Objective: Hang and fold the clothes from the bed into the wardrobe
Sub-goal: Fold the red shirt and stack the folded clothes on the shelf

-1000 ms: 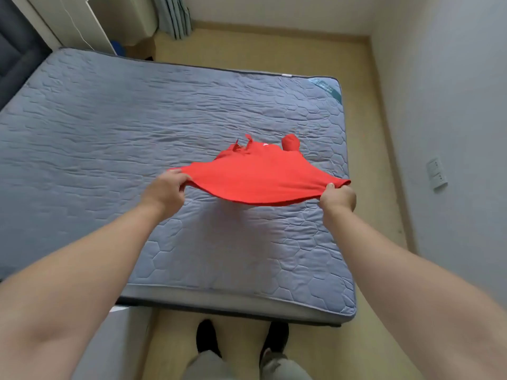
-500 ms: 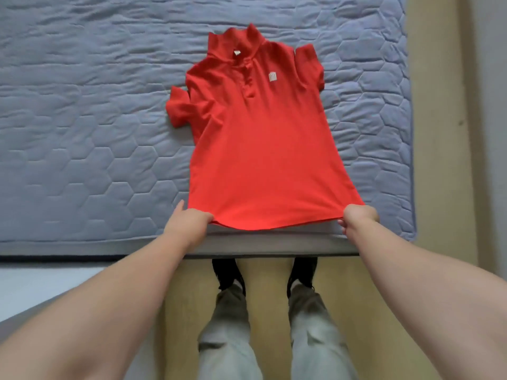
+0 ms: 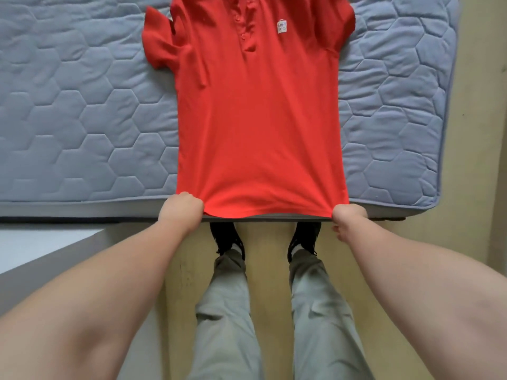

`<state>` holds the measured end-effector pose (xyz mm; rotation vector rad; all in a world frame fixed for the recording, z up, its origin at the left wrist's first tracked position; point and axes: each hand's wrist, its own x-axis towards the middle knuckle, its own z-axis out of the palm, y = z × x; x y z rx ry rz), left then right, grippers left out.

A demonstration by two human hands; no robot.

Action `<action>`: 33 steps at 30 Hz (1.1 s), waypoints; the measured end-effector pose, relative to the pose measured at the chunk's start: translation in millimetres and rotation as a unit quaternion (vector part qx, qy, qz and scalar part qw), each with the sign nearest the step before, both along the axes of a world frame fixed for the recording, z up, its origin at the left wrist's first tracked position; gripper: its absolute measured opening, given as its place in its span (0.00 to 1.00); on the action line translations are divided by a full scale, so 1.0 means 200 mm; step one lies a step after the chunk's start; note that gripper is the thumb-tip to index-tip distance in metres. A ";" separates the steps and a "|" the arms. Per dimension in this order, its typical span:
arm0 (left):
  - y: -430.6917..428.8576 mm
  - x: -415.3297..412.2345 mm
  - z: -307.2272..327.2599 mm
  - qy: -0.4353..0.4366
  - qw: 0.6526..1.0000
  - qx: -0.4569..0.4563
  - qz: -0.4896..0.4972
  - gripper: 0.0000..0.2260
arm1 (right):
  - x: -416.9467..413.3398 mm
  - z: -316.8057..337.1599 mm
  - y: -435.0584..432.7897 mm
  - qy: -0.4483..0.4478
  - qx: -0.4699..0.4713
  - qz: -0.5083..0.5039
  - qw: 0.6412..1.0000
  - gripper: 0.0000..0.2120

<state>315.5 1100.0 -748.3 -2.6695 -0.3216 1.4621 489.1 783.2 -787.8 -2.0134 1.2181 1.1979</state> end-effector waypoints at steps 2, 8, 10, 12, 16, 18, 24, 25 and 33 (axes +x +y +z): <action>0.00 -0.02 -0.02 0.012 1.000 -0.004 0.000 0.16 | 0.00 0.01 -0.02 0.050 -0.005 0.043 0.998 0.18; -0.01 0.02 -0.07 0.091 0.995 -0.046 0.003 0.16 | 0.10 0.01 0.04 0.047 -0.097 0.308 0.945 0.19; 0.01 0.11 -0.08 0.099 0.993 -0.062 0.014 0.13 | 0.15 0.02 0.10 -0.009 -0.153 0.327 0.932 0.26; 0.03 0.24 -0.09 0.038 0.996 -0.066 0.036 0.11 | 0.23 0.02 0.18 -0.075 -0.150 0.351 0.921 0.26; 0.10 0.60 -0.10 -0.127 0.988 -0.075 0.046 0.11 | 0.45 -0.01 0.37 -0.189 -0.093 0.348 0.914 0.23; 0.14 0.81 -0.12 -0.193 0.975 -0.088 0.066 0.11 | 0.61 -0.05 0.49 -0.234 -0.062 0.321 0.916 0.22; 0.18 1.42 -0.24 -0.278 0.948 -0.130 0.088 0.18 | 1.17 -0.24 0.76 -0.335 0.027 0.150 0.930 0.27; 0.18 1.52 -0.26 -0.291 0.944 -0.137 0.078 0.19 | 1.26 -0.26 0.79 -0.343 0.044 0.103 0.933 0.29; 0.11 2.12 -0.35 -0.380 0.909 -0.158 0.072 0.25 | 1.66 -0.31 0.84 -0.309 0.276 -0.161 0.896 0.10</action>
